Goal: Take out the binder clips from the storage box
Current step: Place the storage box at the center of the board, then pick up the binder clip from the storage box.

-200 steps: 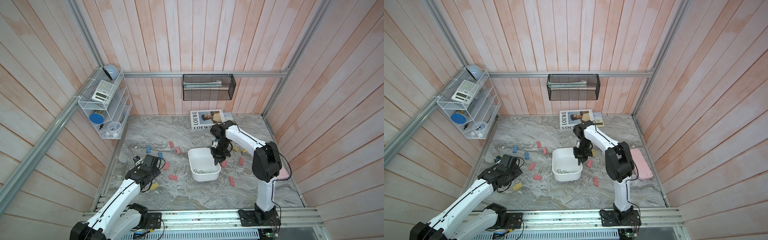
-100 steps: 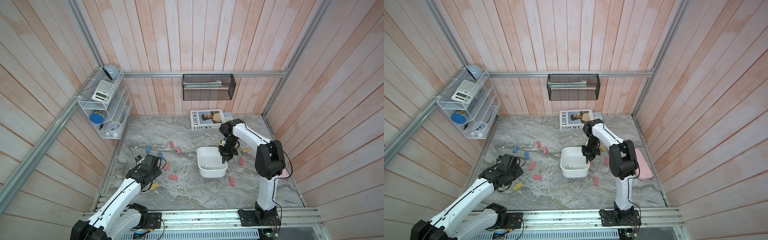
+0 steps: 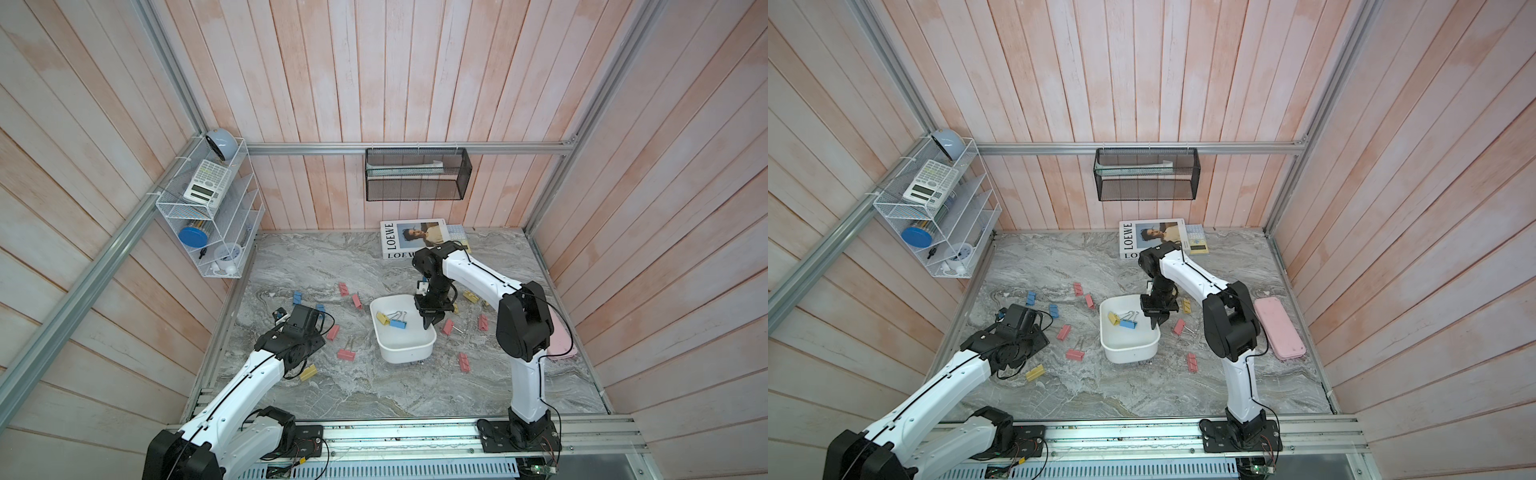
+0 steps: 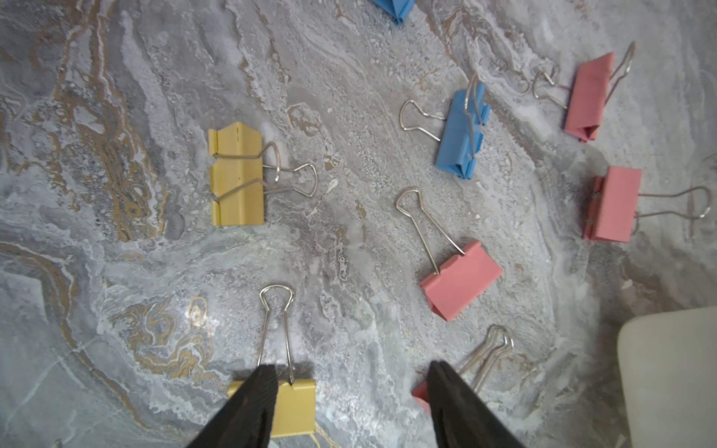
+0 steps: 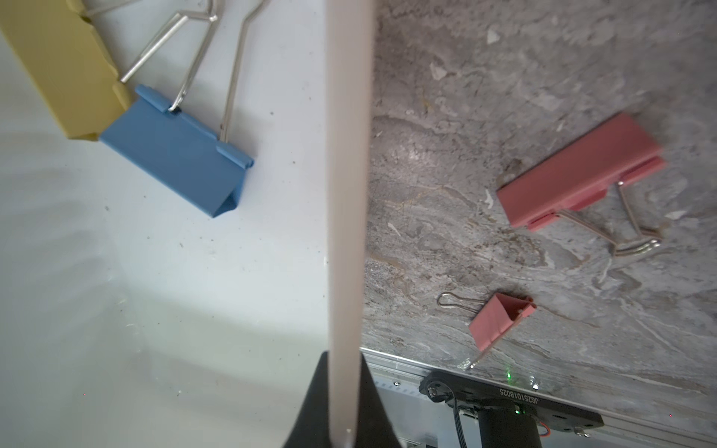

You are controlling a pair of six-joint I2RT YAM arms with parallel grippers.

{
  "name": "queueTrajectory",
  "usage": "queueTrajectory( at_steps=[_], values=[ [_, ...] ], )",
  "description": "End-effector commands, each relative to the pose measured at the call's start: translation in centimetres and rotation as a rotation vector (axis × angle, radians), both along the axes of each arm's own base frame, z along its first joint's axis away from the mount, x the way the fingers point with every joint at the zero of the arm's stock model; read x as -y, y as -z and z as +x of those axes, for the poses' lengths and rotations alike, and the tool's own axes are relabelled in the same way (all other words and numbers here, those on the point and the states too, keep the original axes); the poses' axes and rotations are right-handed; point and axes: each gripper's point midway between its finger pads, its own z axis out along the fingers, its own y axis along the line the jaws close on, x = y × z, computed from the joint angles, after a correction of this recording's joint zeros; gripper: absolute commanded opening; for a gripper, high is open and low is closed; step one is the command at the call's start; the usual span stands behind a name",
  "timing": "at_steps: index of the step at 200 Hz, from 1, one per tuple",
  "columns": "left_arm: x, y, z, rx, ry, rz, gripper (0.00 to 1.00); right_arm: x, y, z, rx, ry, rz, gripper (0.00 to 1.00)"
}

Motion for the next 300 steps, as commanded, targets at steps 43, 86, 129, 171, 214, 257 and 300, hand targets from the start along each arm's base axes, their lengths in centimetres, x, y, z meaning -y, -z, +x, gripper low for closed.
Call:
queueTrajectory(
  at_steps=[43,86,129,171,214,257,300],
  values=[
    [0.5,-2.2,1.3,0.032,0.024,-0.006,0.68,-0.3,2.8,3.1,0.150,0.048,0.003,0.00],
    [1.5,-4.2,2.5,0.082,0.072,-0.031,0.74,-1.0,4.6,5.2,0.268,0.074,0.004,0.10],
    [2.8,-6.4,3.8,0.145,0.122,-0.069,0.91,-1.4,4.3,6.8,0.377,0.080,-0.016,0.31],
    [3.7,-7.8,4.6,0.173,0.149,-0.090,1.00,-1.5,0.5,8.1,0.513,0.066,-0.008,0.52],
    [3.7,-9.9,5.7,0.237,0.144,-0.080,1.00,-3.0,-3.5,9.1,0.651,0.041,0.021,0.52],
    [1.5,-12.5,5.8,0.353,0.049,-0.026,1.00,-5.1,-1.2,9.9,0.597,0.072,0.011,0.36],
    [-0.6,-13.6,4.5,0.444,-0.019,0.012,1.00,-6.2,1.7,11.4,0.544,0.141,-0.031,0.28]
  ],
)
